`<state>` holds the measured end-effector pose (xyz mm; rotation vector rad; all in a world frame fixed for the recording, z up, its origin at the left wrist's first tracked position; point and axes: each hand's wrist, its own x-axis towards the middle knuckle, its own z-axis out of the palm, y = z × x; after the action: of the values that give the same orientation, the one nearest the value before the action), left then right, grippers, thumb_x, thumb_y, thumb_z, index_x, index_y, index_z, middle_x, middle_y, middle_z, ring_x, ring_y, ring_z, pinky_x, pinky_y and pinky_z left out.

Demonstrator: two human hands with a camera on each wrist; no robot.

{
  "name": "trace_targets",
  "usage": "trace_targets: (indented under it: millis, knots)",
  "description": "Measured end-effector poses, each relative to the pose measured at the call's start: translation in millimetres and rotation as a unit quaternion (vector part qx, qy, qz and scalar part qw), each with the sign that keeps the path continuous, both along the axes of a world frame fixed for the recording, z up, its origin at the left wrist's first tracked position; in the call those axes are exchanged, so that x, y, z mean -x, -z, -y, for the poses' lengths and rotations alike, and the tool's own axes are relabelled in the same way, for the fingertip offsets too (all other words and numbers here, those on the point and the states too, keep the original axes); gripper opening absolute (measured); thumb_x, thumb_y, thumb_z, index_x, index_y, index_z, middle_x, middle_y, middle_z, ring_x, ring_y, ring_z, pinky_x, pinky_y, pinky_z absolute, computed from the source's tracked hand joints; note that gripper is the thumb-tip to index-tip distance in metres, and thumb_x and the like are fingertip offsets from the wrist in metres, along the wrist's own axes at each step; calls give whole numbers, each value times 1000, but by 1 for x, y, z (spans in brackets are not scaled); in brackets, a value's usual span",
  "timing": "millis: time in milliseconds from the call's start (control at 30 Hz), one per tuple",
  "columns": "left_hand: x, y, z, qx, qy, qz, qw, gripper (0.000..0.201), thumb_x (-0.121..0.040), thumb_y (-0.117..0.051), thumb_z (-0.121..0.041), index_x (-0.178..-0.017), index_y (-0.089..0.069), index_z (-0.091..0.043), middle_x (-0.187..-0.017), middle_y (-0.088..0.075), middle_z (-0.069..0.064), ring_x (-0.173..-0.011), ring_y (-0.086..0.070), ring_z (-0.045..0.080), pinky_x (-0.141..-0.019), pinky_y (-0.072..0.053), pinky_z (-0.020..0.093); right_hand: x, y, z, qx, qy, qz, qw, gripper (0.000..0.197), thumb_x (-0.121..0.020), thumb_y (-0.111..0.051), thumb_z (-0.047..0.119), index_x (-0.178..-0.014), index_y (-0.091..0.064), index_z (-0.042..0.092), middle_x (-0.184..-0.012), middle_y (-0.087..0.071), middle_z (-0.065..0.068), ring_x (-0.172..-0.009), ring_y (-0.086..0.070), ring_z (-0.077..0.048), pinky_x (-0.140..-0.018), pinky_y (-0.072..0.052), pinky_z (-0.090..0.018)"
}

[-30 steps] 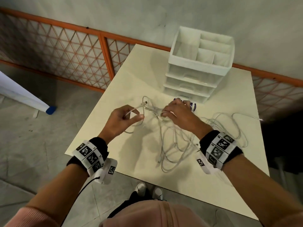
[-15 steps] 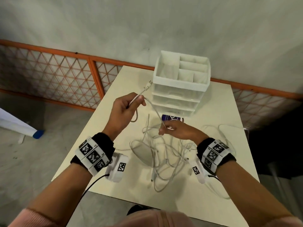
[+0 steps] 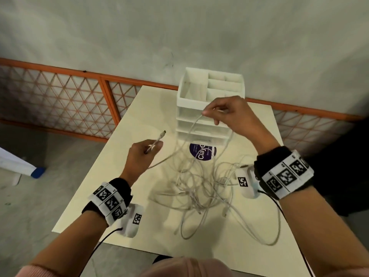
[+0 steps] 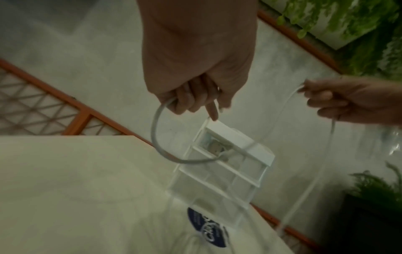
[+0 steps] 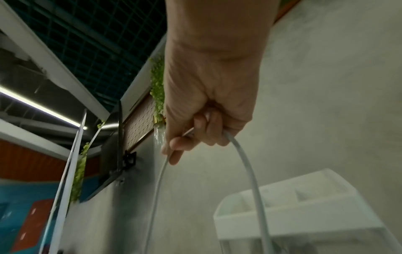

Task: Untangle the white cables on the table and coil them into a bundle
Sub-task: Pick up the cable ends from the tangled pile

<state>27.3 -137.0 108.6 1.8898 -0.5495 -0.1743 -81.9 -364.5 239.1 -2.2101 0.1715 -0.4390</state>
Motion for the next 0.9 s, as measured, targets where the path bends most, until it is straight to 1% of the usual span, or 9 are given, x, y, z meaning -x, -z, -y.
trace_targets:
  millis: [33, 167, 300, 367, 400, 500, 633, 767, 900]
  knots:
    - [5, -6, 4, 29, -2, 1, 1000, 22, -92, -56, -32, -92, -72, -18, -48, -29, -10, -49, -24, 8, -53, -23, 26, 0, 4, -3, 8, -12, -28, 1000, 13, -83, -70, 22, -85, -73, 10, -47, -59, 12, -52, -54, 0, -66, -42, -8]
    - [28, -34, 27, 87, 102, -32, 990, 34, -94, -46, -40, -111, -67, -20, -55, -19, -4, -48, -16, 10, -45, -15, 20, 2, 29, -22, 12, -43, -78, 996, 15, -84, -68, 26, -84, -73, 12, -55, -64, 1, -61, -61, -5, -87, -48, -20]
    - [35, -39, 45, 79, 162, -9, 984, 19, -93, -56, -26, -86, -67, -13, -51, -45, -6, -49, -34, 6, -53, -30, 16, 1, 34, -30, -41, -35, -55, 997, 18, -88, -63, 30, -80, -68, 15, -56, -65, -3, -71, -68, -13, -81, -51, -20]
    - [29, -38, 44, 99, 132, 25, 986, 21, -95, -53, -26, -79, -61, -13, -57, -41, 8, -50, -30, 10, -49, -25, 22, 6, 39, -21, -74, -30, -64, 995, 23, -88, -63, 29, -84, -64, 6, -58, -62, -4, -57, -62, -3, -62, -45, -12]
    - [25, -40, 41, 115, 105, 37, 987, 21, -96, -52, -24, -78, -58, -14, -54, -36, 5, -47, -25, 9, -46, -20, 21, 9, 45, -15, -85, -38, -83, 992, 25, -87, -65, 27, -85, -62, 3, -60, -62, -3, -53, -58, -2, -59, -43, -12]
    - [12, -52, 31, 165, 19, 60, 984, 19, -98, -47, -23, -80, -53, -21, -44, -31, -10, -41, -18, 4, -42, -15, 18, 22, 89, 3, -36, -78, -208, 974, 23, -90, -61, 24, -93, -63, 1, -79, -67, -1, -67, -60, -2, -69, -45, -19]
    - [-7, -55, 17, 173, -61, 106, 977, 17, -97, -47, -25, -86, -55, -15, -46, -38, -14, -43, -25, 3, -44, -19, 17, 42, 150, 10, 26, -100, -341, 934, 21, -97, -48, 24, -98, -60, 6, -109, -70, -5, -89, -57, -8, -71, -39, -11]
    - [-16, -23, 7, 48, -80, 125, 988, 22, -94, -53, -31, -86, -64, -14, -42, -40, -8, -40, -32, 7, -46, -24, 25, 35, 135, 8, -63, -25, -186, 980, 17, -99, -42, 10, -96, -56, 0, -91, -69, -15, -66, -61, 12, -67, -46, -8]
    - [-13, 4, 0, -47, -93, 106, 989, 22, -93, -55, -29, -88, -67, -11, -50, -48, -6, -53, -47, 21, -56, -34, 29, 23, 69, 10, -113, 39, -9, 993, 18, -100, -39, 13, -88, -52, 14, -70, -62, -3, -58, -67, -8, -59, -56, -24]
